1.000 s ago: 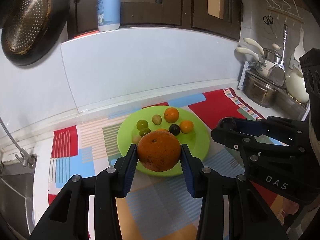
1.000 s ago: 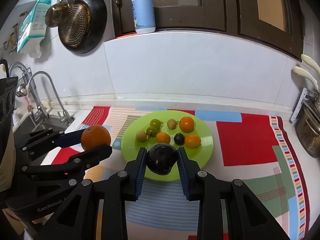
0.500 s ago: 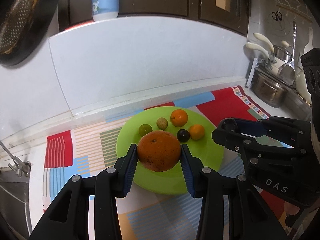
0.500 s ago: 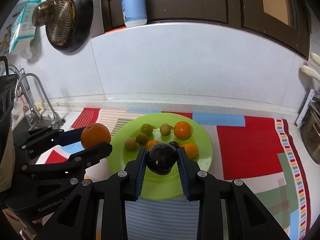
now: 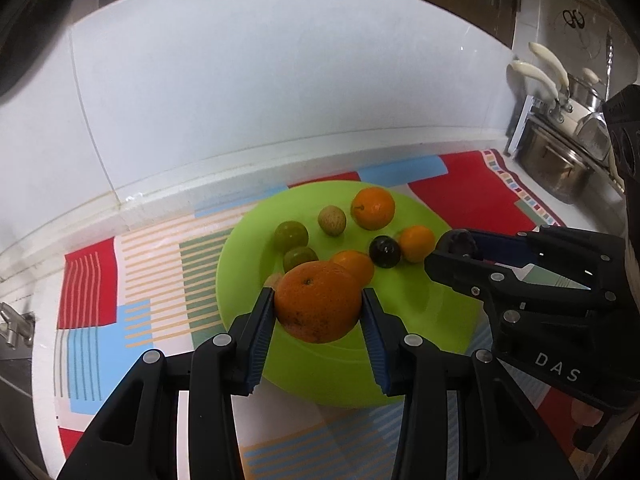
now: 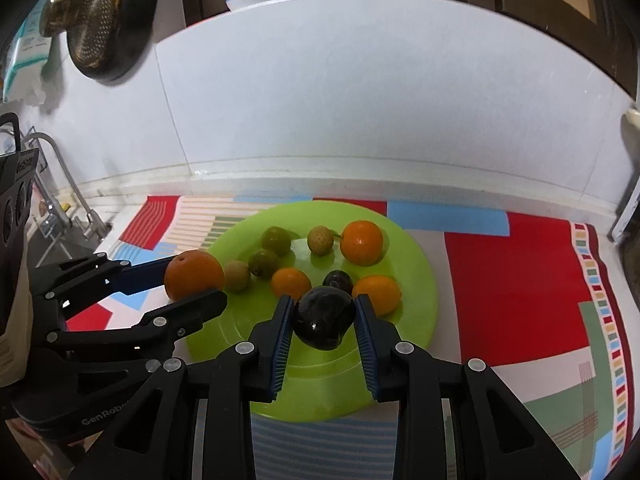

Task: Organize fruits
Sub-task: 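Lift and carry the orange and the plum over the green plate, then open the left tool over the plate while the right tool releases the plum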

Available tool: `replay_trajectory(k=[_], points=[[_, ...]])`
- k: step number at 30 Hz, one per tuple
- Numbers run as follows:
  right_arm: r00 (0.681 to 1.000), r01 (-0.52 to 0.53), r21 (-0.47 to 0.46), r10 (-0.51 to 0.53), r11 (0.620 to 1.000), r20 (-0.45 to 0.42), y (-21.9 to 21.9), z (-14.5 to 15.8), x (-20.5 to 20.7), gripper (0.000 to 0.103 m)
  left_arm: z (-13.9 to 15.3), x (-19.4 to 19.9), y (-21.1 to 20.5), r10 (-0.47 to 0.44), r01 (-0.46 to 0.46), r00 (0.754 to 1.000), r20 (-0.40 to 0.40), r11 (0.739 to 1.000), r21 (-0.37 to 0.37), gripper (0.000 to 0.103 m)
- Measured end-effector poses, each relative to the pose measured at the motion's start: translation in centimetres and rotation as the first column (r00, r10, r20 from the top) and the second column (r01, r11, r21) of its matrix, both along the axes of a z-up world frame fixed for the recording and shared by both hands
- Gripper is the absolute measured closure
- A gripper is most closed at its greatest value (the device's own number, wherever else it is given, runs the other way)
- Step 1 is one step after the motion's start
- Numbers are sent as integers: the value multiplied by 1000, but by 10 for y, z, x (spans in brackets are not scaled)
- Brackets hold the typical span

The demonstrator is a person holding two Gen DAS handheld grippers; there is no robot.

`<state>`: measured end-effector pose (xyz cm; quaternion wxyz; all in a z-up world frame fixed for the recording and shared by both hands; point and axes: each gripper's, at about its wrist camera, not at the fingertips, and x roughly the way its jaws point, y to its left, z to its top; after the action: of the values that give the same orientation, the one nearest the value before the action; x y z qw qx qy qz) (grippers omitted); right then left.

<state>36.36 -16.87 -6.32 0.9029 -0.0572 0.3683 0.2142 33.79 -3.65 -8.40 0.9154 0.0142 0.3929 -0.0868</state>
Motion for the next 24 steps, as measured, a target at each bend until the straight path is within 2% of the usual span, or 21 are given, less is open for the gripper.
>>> replay_trajectory(k=[14,16,19,24], points=[[999,-9,-7,9,1000,-50,3,-18,13,71,-15,10,-1,-4,4,999,-39,1000,0,60],[999,-12,-9,11,1000,-48,3,-18,13,70,-13,7,-1,1,-1,1000,-25,1000,3,54],[999,4,-13,-5,1000,-38,1,-16,11,61,-5,1,0,13,-13,1000,4,1000,13,48],[999,25,6,-25,1000,-28,-6,-9,2,60,5,-12,4,38,-39,999,23,999,10,47]])
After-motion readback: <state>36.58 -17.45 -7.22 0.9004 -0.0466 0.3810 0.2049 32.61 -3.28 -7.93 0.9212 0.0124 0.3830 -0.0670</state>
